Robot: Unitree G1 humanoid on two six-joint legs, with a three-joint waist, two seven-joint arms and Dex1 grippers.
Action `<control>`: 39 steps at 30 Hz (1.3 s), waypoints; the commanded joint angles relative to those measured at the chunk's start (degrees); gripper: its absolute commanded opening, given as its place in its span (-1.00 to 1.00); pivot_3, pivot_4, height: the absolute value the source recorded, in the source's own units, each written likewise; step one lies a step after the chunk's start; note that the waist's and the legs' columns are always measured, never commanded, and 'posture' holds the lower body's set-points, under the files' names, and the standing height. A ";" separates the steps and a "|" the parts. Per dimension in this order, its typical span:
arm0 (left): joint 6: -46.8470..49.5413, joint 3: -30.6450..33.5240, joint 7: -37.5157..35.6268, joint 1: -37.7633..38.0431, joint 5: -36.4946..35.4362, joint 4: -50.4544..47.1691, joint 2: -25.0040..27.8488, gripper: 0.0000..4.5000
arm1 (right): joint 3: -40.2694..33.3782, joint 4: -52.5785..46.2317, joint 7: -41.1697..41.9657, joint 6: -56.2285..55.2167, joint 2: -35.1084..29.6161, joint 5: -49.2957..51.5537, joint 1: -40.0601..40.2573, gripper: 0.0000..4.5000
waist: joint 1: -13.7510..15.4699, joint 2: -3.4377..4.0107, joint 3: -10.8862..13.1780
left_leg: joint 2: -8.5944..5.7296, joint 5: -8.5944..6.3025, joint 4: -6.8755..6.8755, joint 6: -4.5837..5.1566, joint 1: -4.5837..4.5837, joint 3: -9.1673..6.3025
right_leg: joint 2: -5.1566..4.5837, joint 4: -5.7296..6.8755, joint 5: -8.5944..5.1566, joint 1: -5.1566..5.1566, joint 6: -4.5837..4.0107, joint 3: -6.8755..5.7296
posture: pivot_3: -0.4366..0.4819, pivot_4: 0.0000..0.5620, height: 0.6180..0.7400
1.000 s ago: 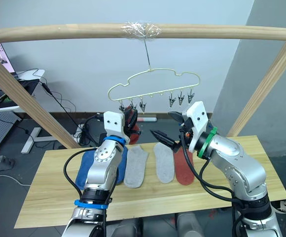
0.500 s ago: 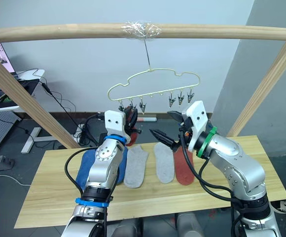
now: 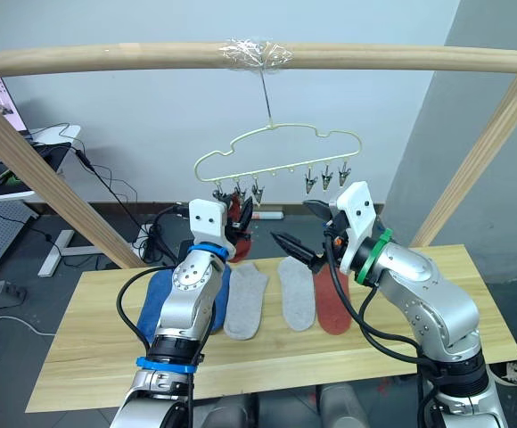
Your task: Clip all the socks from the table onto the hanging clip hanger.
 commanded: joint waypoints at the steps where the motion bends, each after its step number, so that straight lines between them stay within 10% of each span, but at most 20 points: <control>1: -1.85 0.33 0.38 -1.76 0.07 -0.26 0.02 0.05 | -0.80 -1.33 -0.07 -0.33 0.07 0.73 -1.20 1.00 | 0.00 0.00 0.00 | 0.00 0.00 0.00 0.00 0.00 0.00 | 0.00 0.00 0.00 0.00 0.00 0.00 | -0.45 -0.42 1.00; 35: -7.09 0.15 2.28 -6.56 1.58 6.25 -0.13 0.05 | -1.15 -1.43 -0.04 -0.27 -0.34 0.71 -1.32 1.00 | -0.03 -0.01 0.01 | 0.00 0.00 -0.06 0.00 -0.06 0.00 | 0.00 -0.19 0.00 -0.01 0.01 -0.01 | -0.48 -0.45 1.00; 39: -7.35 0.18 1.44 -6.41 0.92 5.96 -0.17 -0.31 | -1.23 -1.19 0.02 -0.27 -0.38 0.70 -1.51 1.00 | -0.04 -0.01 0.01 | 0.00 0.00 -0.07 0.00 -0.06 0.00 | 0.00 -0.20 0.00 -0.01 0.01 -0.01 | -0.47 -0.44 1.00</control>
